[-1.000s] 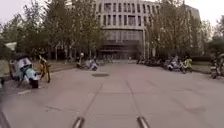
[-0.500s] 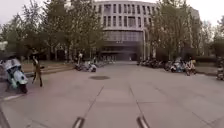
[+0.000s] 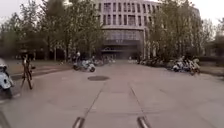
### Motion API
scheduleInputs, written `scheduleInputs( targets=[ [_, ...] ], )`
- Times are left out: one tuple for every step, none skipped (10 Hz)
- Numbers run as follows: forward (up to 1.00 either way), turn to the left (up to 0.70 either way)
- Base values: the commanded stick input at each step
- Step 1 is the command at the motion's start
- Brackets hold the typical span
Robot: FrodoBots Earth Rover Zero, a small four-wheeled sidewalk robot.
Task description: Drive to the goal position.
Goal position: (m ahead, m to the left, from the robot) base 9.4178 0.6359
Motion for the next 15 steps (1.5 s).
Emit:
scheduleInputs(
  targets=[
    [0.7,0.0],
    [0.7,0.0],
    [0.7,0.0],
    [0.7,0.0],
    [0.7,0.0],
    [0.7,0.0],
    [0.7,0.0],
    [0.7,0.0],
    [0.7,0.0],
    [0.7,0.0],
    [0.7,0.0],
    [0.7,-0.02],
    [0.7,-0.1],
    [0.7,-0.14],
    [0.7,-0.12]
  ],
)
